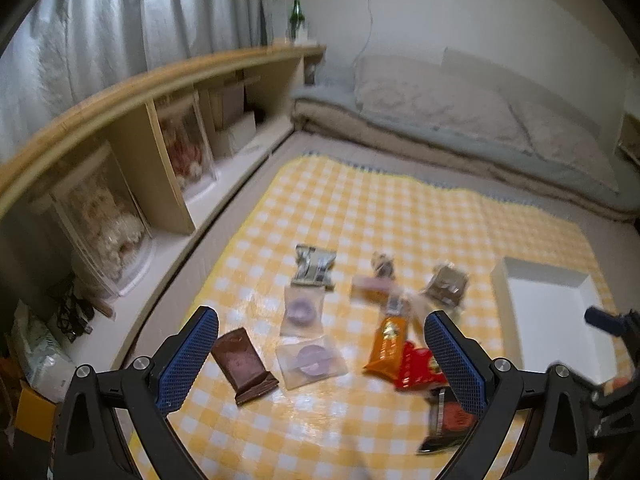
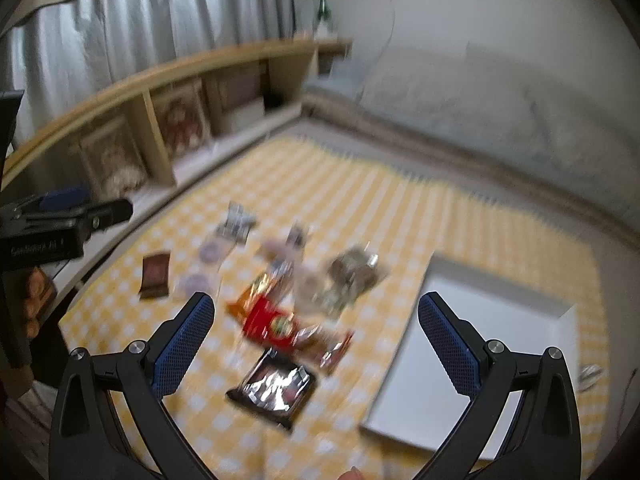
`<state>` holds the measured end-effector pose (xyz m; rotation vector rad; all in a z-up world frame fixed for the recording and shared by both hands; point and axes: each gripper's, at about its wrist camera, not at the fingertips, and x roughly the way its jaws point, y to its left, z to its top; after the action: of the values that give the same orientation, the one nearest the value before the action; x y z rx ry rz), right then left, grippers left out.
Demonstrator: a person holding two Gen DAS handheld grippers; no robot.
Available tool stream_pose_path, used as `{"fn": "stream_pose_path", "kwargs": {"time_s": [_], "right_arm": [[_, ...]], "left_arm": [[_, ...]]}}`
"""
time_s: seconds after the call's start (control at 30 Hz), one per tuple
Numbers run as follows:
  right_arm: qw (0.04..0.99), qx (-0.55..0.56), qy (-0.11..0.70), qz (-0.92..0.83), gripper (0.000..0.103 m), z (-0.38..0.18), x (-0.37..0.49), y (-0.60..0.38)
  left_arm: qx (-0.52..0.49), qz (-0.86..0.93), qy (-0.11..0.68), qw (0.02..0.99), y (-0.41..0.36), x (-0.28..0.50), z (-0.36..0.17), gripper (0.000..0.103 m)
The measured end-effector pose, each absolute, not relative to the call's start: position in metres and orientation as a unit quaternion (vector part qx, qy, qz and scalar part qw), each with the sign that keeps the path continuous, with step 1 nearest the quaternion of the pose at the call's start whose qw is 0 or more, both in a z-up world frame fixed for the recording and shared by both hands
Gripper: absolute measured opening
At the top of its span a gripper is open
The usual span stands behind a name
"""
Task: Organize snacks
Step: 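Grasp the brown chocolate packet with the left gripper while the right grasps the dark pastry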
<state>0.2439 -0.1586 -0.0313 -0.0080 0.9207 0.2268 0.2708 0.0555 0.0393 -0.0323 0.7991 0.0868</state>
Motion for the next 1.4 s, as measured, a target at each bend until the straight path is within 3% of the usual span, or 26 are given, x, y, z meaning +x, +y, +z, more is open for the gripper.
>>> {"fn": "stream_pose_path", "kwargs": {"time_s": [0.17,0.27,0.5,0.83,1.2,1.3,1.4], "right_arm": [[0.836,0.034,0.529,0.139,0.103,-0.078,0.256,-0.156],[0.794,0.093,0.585,0.139,0.095,-0.108,0.260,-0.160],[0.718,0.191,0.660,0.108,0.092,-0.150,0.258,-0.161],[0.674,0.246,0.695,0.038,0.088,-0.182,0.254,-0.151],[0.662,0.269,0.699,-0.013,0.081,-0.203,0.262,-0.140],[0.663,0.262,0.701,-0.014,0.066,-0.203,0.266,-0.141],[0.664,0.258,0.702,-0.005,0.065,-0.198,0.267,-0.141]], "left_arm": [[-0.034,0.065,0.409,0.909,0.090,0.311,0.017,0.103],[-0.030,0.087,0.412,0.907,0.105,0.330,0.002,0.103],[-0.039,0.120,0.470,0.874,0.124,0.358,-0.051,0.101],[-0.085,0.162,0.550,0.815,0.145,0.390,-0.116,0.086],[-0.136,0.214,0.571,0.781,0.158,0.407,-0.151,0.075],[-0.133,0.217,0.572,0.780,0.156,0.409,-0.154,0.067],[-0.118,0.223,0.575,0.779,0.155,0.409,-0.153,0.052]]}}
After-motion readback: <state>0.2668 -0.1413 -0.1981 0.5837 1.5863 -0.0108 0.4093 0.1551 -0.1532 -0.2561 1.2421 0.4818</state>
